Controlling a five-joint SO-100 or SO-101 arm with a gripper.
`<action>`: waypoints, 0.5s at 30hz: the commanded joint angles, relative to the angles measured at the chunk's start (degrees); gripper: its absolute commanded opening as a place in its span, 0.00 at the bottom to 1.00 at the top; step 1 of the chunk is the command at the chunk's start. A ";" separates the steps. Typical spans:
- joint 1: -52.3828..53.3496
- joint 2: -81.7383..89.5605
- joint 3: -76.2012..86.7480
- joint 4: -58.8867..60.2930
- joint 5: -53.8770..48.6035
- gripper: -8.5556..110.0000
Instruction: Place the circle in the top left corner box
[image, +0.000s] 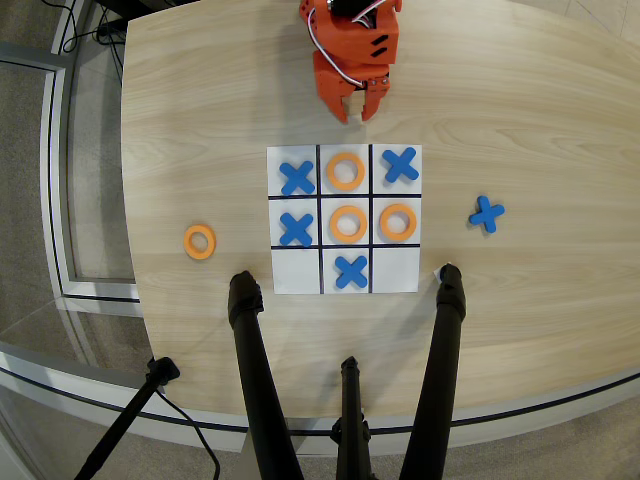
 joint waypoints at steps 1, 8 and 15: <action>3.60 -6.33 -7.03 0.62 0.70 0.08; 3.69 -6.50 -7.03 0.62 0.44 0.08; 9.84 -17.93 -18.02 -5.62 -0.53 0.11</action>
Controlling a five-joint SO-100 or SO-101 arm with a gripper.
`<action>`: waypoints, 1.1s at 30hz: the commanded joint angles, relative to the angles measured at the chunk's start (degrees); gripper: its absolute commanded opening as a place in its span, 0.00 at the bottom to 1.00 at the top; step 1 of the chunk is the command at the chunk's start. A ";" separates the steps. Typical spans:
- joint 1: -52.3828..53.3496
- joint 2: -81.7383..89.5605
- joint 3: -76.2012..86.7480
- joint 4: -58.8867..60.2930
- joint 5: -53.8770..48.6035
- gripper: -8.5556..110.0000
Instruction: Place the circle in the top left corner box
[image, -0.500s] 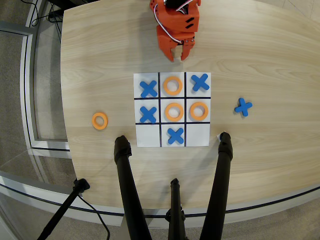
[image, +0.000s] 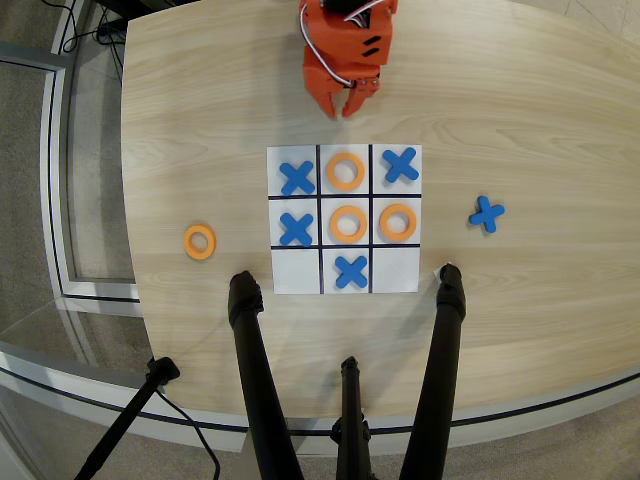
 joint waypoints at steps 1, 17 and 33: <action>5.27 -10.81 -10.72 -5.36 -1.32 0.12; 22.59 -79.54 -48.43 -41.57 -1.23 0.22; 25.84 -104.50 -61.61 -66.01 0.70 0.22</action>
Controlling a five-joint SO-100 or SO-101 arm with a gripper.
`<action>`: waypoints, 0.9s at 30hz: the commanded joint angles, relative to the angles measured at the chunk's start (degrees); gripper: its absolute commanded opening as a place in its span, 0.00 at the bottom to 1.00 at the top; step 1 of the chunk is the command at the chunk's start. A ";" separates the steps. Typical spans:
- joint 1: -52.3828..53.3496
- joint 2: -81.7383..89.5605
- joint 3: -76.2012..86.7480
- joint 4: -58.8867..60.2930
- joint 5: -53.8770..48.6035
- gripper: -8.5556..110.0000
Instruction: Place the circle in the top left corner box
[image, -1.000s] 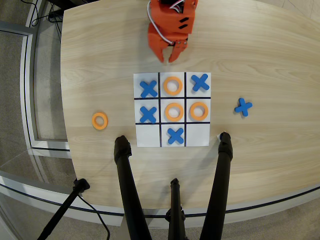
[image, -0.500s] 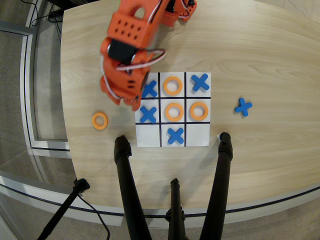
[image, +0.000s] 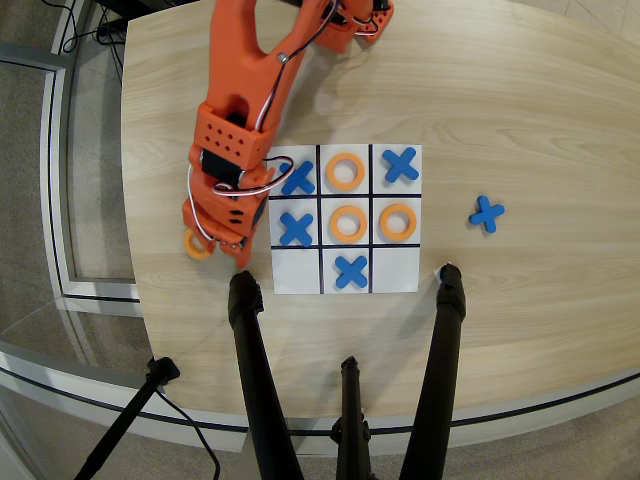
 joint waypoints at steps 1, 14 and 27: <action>1.23 -2.99 -4.13 -3.08 -1.23 0.22; 5.19 -14.59 -14.59 -2.11 -3.78 0.22; 5.62 -15.38 -11.51 5.19 -3.52 0.22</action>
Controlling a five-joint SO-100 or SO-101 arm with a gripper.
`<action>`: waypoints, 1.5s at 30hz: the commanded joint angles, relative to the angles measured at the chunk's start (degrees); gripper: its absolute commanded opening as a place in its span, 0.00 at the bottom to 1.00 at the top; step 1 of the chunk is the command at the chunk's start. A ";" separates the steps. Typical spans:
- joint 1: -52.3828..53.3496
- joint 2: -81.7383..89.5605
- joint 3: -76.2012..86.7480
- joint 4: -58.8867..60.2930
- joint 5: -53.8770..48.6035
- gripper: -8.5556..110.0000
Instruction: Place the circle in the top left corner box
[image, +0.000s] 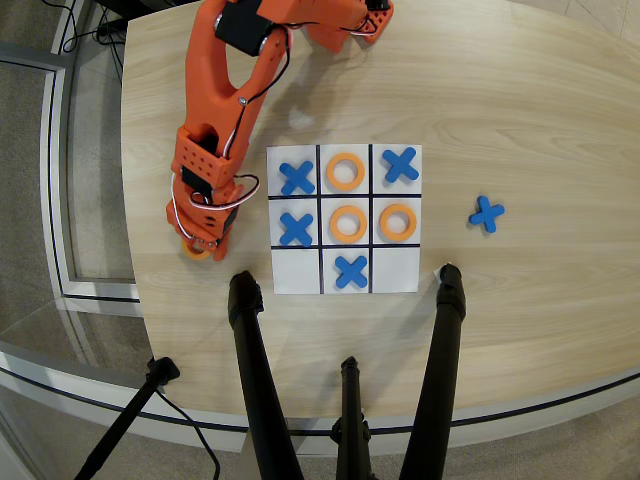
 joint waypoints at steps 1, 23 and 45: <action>0.53 1.05 0.09 6.24 0.35 0.22; 0.88 4.57 -9.40 50.10 7.56 0.22; -7.65 26.72 -1.58 45.62 10.72 0.07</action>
